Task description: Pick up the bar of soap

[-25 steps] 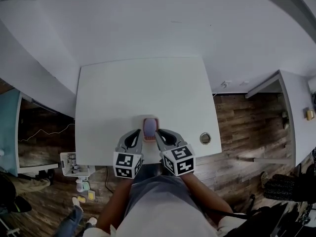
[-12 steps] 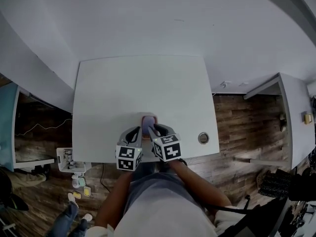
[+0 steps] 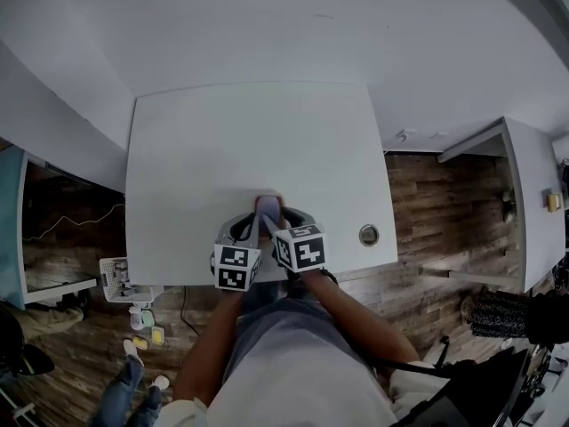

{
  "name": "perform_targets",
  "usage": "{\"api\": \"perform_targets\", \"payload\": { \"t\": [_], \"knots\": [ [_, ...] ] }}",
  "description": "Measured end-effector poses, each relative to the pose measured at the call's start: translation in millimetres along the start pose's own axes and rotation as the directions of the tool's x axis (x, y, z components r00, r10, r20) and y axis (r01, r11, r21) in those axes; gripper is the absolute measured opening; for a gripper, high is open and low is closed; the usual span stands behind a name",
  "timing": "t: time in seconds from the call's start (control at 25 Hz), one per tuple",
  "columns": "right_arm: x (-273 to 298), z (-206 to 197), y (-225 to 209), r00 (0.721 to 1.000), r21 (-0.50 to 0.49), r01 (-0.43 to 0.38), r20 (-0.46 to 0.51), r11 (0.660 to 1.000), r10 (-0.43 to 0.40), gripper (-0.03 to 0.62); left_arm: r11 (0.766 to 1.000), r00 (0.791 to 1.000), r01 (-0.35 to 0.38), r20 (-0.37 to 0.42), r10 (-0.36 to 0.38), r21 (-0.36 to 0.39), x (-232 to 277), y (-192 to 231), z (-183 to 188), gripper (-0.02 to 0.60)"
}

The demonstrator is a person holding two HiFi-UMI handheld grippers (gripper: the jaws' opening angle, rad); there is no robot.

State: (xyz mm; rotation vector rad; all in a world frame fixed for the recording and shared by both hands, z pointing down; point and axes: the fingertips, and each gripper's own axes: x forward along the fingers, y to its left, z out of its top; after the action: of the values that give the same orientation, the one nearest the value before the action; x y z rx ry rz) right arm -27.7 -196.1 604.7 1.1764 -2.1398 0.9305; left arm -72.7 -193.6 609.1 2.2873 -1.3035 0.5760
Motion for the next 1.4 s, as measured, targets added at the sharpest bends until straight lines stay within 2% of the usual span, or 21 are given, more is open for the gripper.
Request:
{"api": "perform_targets", "payload": {
  "t": [0.16,0.4,0.64,0.84,0.92,1.08,1.24,1.4],
  "knots": [
    [2,-4,1,1.000,0.038,-0.011,-0.012,0.999,0.011,0.204,1.000,1.000,0.008,-0.023,-0.008,-0.004,5,0,-8,-0.002],
    [10,-10,-2,0.999,0.082,0.010,-0.039,0.997,-0.006,0.216,1.000,1.000,0.018,-0.012,-0.018,-0.023,6,-1,-10,-0.002],
    [14,-9,-4,0.996,0.076,0.079,-0.059,0.994,-0.074,0.199,0.999,0.999,0.033,0.008,-0.032,-0.043,5,-1,-10,-0.002],
    [18,-8,-3,0.990,0.078,0.095,-0.108,0.992,-0.087,0.216,0.997,0.999,-0.027,0.044,0.030,-0.072,-6,19,-6,-0.002],
    [16,-7,-6,0.988,0.099,0.106,-0.121,0.989,-0.094,0.216,0.995,0.999,-0.018,0.037,0.022,-0.099,-5,24,-8,-0.002],
    [19,-7,-2,0.986,0.170,0.106,-0.148,0.980,-0.081,0.231,0.995,0.999,0.021,0.027,-0.018,-0.098,-2,18,-9,-0.002],
    [24,-12,3,0.977,0.113,0.105,-0.197,0.988,-0.081,0.259,0.994,0.999,0.026,0.021,-0.024,-0.107,0,20,-11,-0.003],
    [26,-11,4,0.975,0.117,0.063,-0.220,0.991,-0.036,0.265,0.993,0.999,0.033,0.009,-0.032,-0.109,0,21,-14,-0.003]
  ]
}}
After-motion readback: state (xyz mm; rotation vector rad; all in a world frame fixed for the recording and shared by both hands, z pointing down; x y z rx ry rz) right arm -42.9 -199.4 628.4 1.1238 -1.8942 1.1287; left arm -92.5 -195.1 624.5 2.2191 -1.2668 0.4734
